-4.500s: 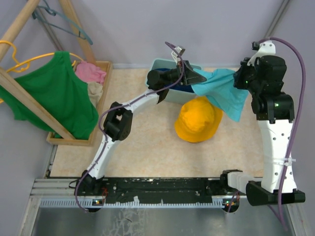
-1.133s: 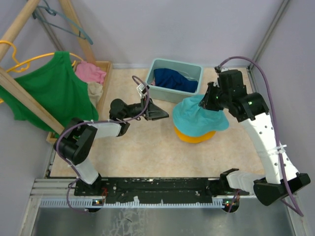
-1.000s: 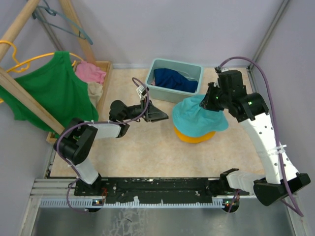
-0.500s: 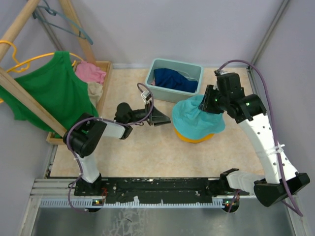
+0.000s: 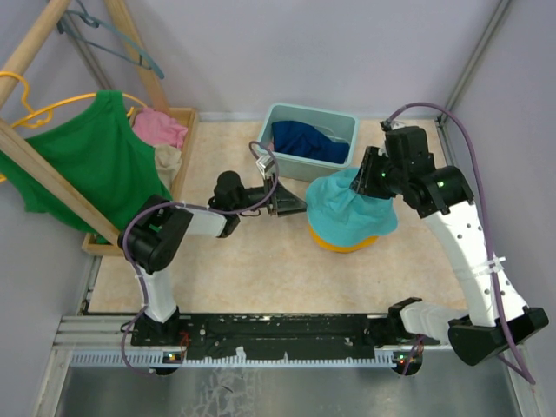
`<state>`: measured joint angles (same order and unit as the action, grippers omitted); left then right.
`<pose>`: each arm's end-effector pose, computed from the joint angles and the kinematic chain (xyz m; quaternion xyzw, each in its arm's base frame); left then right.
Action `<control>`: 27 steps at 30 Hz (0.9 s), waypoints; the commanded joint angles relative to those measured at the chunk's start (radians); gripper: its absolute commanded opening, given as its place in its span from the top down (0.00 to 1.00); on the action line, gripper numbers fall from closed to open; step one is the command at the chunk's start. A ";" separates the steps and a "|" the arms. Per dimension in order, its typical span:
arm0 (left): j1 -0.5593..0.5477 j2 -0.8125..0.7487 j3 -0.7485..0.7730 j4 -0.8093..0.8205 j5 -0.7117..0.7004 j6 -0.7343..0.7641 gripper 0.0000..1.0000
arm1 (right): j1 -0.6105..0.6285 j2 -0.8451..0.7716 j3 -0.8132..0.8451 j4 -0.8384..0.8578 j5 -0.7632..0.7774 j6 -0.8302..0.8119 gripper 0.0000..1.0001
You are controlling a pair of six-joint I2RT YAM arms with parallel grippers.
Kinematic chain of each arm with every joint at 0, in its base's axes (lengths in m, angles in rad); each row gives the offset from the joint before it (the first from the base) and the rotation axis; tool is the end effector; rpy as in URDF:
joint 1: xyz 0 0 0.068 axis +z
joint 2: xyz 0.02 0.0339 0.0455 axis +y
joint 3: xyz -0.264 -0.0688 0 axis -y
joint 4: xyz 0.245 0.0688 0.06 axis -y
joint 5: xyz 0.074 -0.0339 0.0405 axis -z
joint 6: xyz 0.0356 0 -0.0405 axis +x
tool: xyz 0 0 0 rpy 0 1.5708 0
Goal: Stack the hats
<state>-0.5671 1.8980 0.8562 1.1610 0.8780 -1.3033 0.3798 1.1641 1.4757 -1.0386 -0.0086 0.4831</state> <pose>0.3027 -0.2253 0.1938 0.0804 0.6749 -0.7123 0.1749 0.1970 0.0790 0.4153 0.0453 0.9112 0.1748 0.3703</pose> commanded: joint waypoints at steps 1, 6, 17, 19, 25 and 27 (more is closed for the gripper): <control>-0.005 -0.037 0.013 -0.174 -0.037 0.150 0.49 | 0.013 -0.017 0.054 0.028 0.008 0.006 0.67; -0.005 -0.071 0.014 -0.271 -0.095 0.213 0.46 | 0.013 -0.014 0.055 0.023 0.006 0.002 0.67; -0.035 0.031 0.108 -0.094 -0.096 0.069 0.42 | 0.013 -0.012 0.063 0.008 0.017 -0.008 0.66; -0.049 0.045 0.125 -0.083 -0.094 0.056 0.43 | 0.013 -0.015 0.062 0.005 0.020 -0.008 0.66; -0.046 0.074 0.117 -0.045 -0.107 0.020 0.92 | -0.003 -0.043 0.082 -0.025 0.100 -0.007 0.59; -0.026 0.088 0.122 -0.053 -0.084 0.018 0.95 | -0.077 -0.059 0.068 -0.041 0.103 -0.012 0.52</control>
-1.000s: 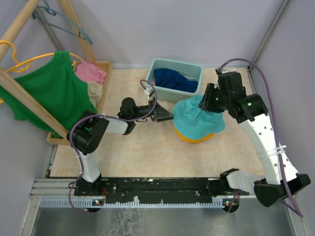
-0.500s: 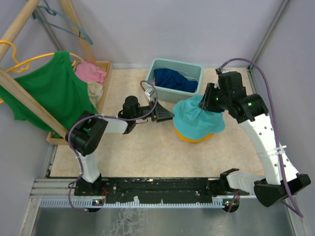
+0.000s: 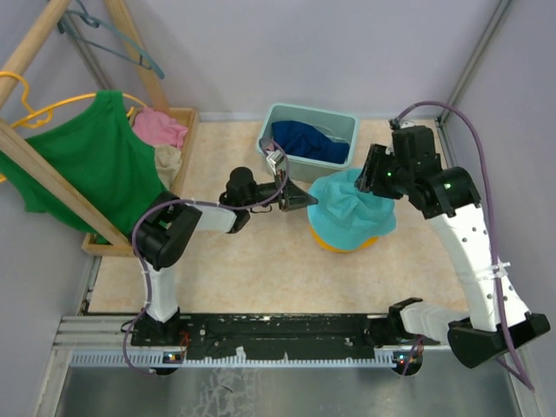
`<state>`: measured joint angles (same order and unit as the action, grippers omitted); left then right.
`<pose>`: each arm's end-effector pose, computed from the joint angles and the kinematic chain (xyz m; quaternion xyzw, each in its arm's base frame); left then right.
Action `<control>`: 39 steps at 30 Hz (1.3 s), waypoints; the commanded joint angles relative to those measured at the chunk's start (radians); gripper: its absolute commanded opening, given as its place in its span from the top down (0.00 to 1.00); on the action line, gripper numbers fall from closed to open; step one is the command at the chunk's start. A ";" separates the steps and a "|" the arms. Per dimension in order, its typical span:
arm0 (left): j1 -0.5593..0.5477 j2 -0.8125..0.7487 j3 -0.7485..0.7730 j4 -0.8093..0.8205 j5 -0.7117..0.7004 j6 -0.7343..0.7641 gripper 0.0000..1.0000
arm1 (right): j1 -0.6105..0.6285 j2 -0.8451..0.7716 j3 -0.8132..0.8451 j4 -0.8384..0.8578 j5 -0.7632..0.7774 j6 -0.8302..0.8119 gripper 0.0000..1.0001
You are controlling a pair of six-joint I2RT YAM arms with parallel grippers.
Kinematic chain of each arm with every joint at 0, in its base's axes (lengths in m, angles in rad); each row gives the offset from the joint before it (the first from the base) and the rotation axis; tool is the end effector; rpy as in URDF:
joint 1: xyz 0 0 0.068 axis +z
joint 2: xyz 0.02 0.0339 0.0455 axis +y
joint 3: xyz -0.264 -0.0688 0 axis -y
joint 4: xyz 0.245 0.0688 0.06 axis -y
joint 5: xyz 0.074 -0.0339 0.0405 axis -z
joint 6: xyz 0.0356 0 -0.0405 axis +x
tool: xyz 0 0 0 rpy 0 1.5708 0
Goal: Stack the hats
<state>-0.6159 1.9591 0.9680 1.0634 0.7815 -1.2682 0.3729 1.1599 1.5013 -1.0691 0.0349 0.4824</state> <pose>0.3148 -0.2535 0.1929 0.0624 0.6859 -0.7001 0.1884 0.1934 0.0743 0.4212 0.0571 0.9106 0.1552 0.3789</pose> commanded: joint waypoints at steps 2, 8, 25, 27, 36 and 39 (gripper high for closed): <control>0.048 0.047 0.020 0.053 0.044 -0.035 0.97 | -0.198 -0.081 0.002 -0.012 0.005 -0.022 0.50; 0.104 0.079 0.055 0.035 0.107 -0.056 0.98 | -0.538 -0.149 -0.241 0.163 -0.304 -0.032 0.44; 0.130 0.130 0.177 -0.121 0.229 -0.066 0.94 | -0.639 -0.187 -0.648 0.499 -0.411 -0.027 0.41; 0.137 0.136 0.180 -0.124 0.248 -0.067 0.94 | -0.682 -0.170 -0.683 0.511 -0.442 -0.024 0.41; 0.155 0.158 0.200 -0.152 0.278 -0.083 0.94 | -0.787 -0.174 -0.991 1.128 -0.939 0.306 0.41; 0.161 0.155 0.212 -0.168 0.286 -0.076 0.94 | -0.785 -0.179 -1.049 1.241 -1.003 0.378 0.41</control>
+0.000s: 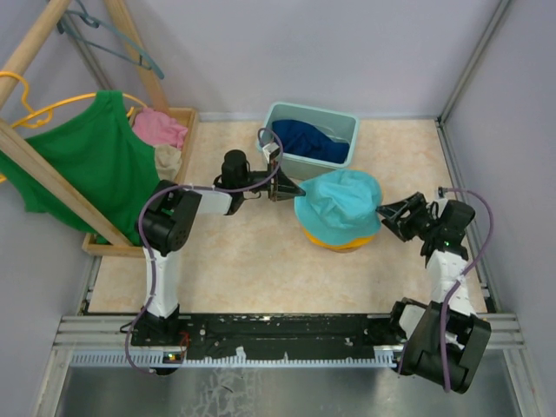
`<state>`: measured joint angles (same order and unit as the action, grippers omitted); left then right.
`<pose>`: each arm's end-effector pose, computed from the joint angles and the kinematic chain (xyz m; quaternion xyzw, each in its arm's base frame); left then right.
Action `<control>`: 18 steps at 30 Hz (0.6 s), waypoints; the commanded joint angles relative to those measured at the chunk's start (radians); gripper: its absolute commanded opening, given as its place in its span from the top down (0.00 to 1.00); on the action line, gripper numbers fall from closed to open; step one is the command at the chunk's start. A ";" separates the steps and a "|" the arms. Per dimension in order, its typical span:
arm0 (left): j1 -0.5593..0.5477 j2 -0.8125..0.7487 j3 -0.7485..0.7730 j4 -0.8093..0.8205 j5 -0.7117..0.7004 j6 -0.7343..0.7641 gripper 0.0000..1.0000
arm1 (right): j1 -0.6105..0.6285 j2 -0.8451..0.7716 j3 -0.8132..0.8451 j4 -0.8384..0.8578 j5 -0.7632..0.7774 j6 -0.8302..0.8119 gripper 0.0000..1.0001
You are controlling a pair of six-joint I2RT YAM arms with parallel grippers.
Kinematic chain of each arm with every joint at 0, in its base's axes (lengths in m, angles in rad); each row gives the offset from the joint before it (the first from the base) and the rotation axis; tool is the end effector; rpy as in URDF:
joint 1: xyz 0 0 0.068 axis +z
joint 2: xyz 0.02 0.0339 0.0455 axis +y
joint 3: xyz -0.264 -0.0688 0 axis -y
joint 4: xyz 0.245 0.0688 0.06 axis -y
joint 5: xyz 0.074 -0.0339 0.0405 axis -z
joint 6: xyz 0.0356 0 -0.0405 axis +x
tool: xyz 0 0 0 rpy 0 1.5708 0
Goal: Stack the hats
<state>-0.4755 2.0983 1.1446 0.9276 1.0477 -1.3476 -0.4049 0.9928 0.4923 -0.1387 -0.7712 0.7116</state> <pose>0.3729 -0.2267 0.1741 0.0544 0.7096 -0.6971 0.0869 0.1930 -0.0557 0.2103 0.2952 0.7917 0.3957 0.3599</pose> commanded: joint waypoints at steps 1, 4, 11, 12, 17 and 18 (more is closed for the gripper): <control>0.022 0.016 0.037 -0.037 0.022 0.005 0.94 | -0.008 -0.010 -0.056 0.337 -0.209 0.169 0.41; 0.022 0.021 0.043 -0.038 0.028 0.003 0.94 | -0.008 0.000 -0.094 0.395 -0.241 0.204 0.40; 0.028 0.041 0.054 -0.045 0.045 -0.001 0.94 | -0.028 -0.019 -0.076 0.267 -0.209 0.113 0.37; 0.029 0.048 0.061 -0.051 0.053 -0.001 0.94 | -0.034 -0.006 -0.081 0.293 -0.216 0.129 0.37; 0.039 0.081 0.108 -0.081 0.082 0.007 0.94 | -0.035 0.087 -0.097 0.492 -0.295 0.234 0.39; 0.039 0.089 0.133 -0.099 0.091 0.011 0.94 | -0.032 0.099 -0.103 0.521 -0.303 0.251 0.39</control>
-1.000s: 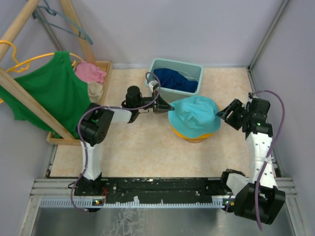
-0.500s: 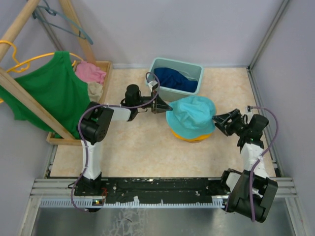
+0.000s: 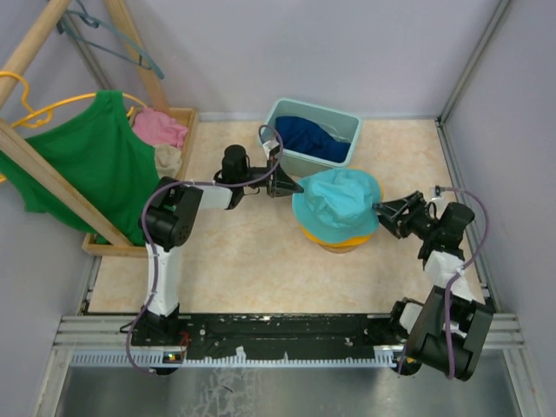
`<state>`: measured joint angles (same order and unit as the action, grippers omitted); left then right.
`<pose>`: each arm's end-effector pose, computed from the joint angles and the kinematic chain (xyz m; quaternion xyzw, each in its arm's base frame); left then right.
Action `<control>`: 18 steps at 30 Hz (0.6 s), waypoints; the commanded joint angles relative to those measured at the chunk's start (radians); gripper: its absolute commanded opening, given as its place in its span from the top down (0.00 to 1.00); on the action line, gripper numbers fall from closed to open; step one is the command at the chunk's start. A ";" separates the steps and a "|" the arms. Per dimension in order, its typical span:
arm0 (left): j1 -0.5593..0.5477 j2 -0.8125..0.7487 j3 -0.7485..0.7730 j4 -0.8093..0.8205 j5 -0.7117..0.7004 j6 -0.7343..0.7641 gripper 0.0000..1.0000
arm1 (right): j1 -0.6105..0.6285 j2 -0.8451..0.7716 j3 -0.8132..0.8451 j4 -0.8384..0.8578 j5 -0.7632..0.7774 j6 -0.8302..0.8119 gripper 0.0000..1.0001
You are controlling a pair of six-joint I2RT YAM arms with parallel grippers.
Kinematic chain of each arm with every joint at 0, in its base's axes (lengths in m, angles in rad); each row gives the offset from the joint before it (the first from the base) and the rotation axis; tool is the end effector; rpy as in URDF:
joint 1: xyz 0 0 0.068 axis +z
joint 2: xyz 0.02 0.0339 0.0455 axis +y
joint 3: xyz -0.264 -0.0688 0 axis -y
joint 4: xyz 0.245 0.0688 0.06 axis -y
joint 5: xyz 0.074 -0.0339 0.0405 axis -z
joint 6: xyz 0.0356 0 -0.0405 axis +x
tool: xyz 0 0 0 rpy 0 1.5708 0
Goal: Stack the hats
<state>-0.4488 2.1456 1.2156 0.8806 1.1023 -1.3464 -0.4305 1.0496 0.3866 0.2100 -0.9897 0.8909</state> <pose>0.3899 -0.2230 0.1701 0.0575 0.7126 -0.6957 0.0696 0.1966 -0.0575 0.1980 0.2591 0.7437 0.4985 0.3625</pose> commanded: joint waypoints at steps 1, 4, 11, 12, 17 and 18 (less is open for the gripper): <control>0.012 0.051 0.081 -0.069 0.045 0.015 0.94 | 0.001 0.051 -0.003 0.201 -0.091 0.087 0.38; 0.012 0.077 0.127 -0.093 0.064 0.007 0.94 | 0.009 0.056 -0.009 0.204 -0.096 0.088 0.38; 0.012 0.077 0.138 -0.116 0.072 0.005 0.94 | 0.013 0.057 0.002 0.229 -0.101 0.107 0.54; 0.013 0.071 0.128 -0.117 0.074 0.007 0.94 | 0.015 0.059 0.004 0.230 -0.098 0.108 0.59; 0.013 0.036 0.058 -0.092 0.077 0.004 0.94 | 0.022 0.067 0.022 0.134 -0.062 0.040 1.00; 0.013 0.027 0.033 -0.081 0.079 0.000 0.94 | 0.022 0.066 0.034 0.077 -0.047 0.004 1.00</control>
<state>-0.4423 2.2074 1.3144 0.7891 1.1675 -1.3396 -0.4179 1.1107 0.3744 0.3687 -1.0557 0.9775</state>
